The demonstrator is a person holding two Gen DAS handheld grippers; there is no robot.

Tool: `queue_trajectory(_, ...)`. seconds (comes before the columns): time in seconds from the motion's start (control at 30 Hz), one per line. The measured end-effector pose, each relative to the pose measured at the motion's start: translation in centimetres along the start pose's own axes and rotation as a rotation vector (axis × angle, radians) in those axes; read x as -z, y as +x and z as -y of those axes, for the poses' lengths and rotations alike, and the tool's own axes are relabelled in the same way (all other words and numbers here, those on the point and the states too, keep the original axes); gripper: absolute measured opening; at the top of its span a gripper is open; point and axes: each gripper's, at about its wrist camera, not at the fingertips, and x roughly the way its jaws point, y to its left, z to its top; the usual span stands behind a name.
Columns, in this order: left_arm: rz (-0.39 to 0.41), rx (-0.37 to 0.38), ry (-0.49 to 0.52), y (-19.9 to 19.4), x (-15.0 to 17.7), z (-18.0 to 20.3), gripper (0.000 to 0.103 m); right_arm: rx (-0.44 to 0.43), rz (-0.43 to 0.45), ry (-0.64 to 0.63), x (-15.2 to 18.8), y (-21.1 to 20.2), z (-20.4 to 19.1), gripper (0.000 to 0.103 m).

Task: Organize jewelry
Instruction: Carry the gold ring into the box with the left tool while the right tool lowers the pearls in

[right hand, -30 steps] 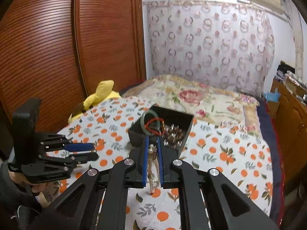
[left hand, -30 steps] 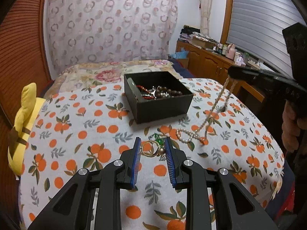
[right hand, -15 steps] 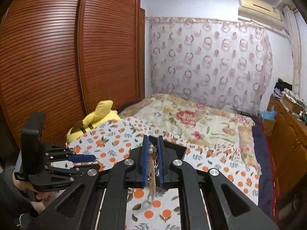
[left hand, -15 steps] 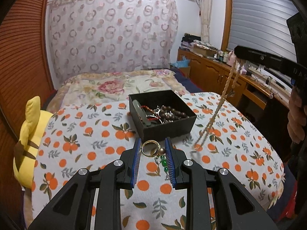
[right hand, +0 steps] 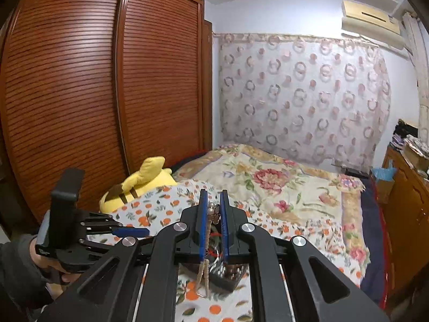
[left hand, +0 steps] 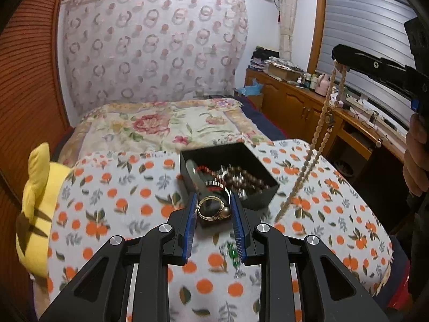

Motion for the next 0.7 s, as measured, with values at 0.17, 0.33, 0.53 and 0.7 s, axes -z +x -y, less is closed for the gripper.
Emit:
queue_trajectory(0.17, 0.0, 0.01, -0.007, 1.8, -2.3, -0.6, 0.023, -0.033, 0.025, 0.007, -2.0, 1.7, 1.4, 0.011)
queue_trajectory(0.33, -0.01, 0.018, -0.018, 3.6, -3.8, -1.5, 0.023, -0.048, 0.0, 0.007, -3.0, 4.4, 2.9, 0.011)
queue_trajectory(0.53, -0.043, 0.031, -0.002, 5.4, -5.1, -2.2, 0.024, -0.068, -0.092, 0.04, -0.5, 8.2, 4.1, 0.011)
queue_trajectory(0.7, -0.062, 0.048, 0.009, 6.4, -6.0, -2.6, 0.024, -0.08, -0.168, 0.081, 2.4, 10.7, 4.8, 0.011)
